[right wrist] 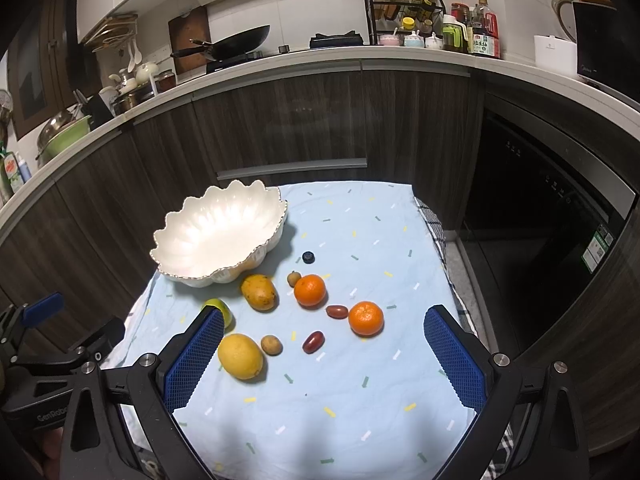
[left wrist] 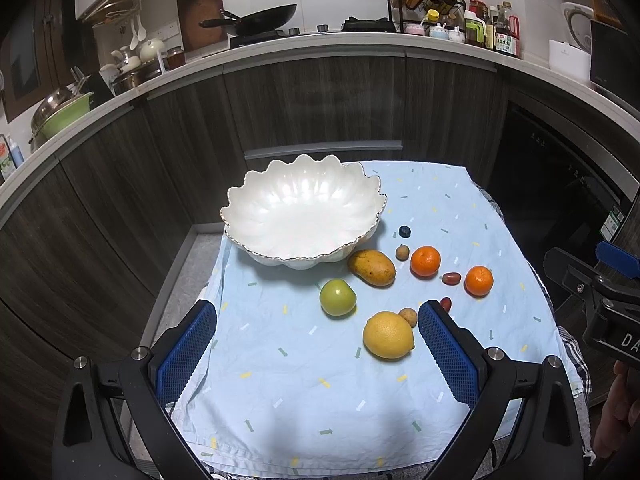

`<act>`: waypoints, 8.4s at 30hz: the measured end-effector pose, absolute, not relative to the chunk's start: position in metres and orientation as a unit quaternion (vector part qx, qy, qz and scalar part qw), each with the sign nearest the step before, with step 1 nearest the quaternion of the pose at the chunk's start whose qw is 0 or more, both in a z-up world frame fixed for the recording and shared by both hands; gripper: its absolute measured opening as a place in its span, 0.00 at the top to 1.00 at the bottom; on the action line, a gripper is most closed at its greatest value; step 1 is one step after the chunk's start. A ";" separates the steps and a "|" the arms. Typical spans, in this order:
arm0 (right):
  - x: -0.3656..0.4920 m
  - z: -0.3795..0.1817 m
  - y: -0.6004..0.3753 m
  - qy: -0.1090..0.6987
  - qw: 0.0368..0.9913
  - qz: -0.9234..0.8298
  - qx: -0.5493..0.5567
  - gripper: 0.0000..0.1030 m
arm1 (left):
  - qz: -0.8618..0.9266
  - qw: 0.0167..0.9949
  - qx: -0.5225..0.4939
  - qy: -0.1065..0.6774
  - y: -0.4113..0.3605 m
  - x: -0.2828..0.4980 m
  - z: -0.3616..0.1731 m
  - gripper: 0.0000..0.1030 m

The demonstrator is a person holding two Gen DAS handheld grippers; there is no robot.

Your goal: Organize fruits

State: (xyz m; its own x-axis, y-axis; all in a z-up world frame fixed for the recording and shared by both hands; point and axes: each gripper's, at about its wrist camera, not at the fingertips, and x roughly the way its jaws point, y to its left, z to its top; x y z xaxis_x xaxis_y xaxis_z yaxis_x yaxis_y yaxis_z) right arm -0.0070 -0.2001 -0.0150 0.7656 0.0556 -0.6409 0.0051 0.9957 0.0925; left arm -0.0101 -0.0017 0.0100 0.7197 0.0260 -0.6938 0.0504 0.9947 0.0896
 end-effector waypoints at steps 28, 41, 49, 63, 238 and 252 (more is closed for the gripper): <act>0.002 -0.024 -0.201 0.348 0.936 0.011 0.041 0.02 | -0.019 0.922 0.060 0.383 -0.008 -0.002 -0.002 0.01; 0.025 -0.050 -0.208 0.362 0.931 0.007 0.035 0.02 | -0.047 0.913 0.093 0.395 -0.028 0.020 -0.028 0.03; 0.046 -0.082 -0.215 0.381 0.924 0.002 0.025 0.02 | -0.067 0.902 0.096 0.415 -0.039 0.040 -0.060 0.06; 0.076 -0.130 -0.217 0.399 0.917 0.013 -0.007 0.04 | -0.107 0.883 0.107 0.445 -0.060 0.059 -0.116 0.12; 0.185 -0.057 -0.114 0.357 0.930 0.076 -0.034 0.26 | -0.030 0.921 0.024 0.388 0.053 0.173 -0.050 0.11; 0.151 -0.057 -0.149 0.350 0.935 0.050 -0.026 0.26 | -0.052 0.926 0.043 0.371 0.023 0.144 -0.046 0.11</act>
State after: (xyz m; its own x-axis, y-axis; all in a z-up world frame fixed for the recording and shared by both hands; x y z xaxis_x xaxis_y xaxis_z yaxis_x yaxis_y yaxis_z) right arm 0.1514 -0.1487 -0.0569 0.7504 0.0744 -0.6567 -0.1109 0.9937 -0.0140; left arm 0.1436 0.0229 -0.0457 0.7192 -0.0635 -0.6919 0.1273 0.9910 0.0415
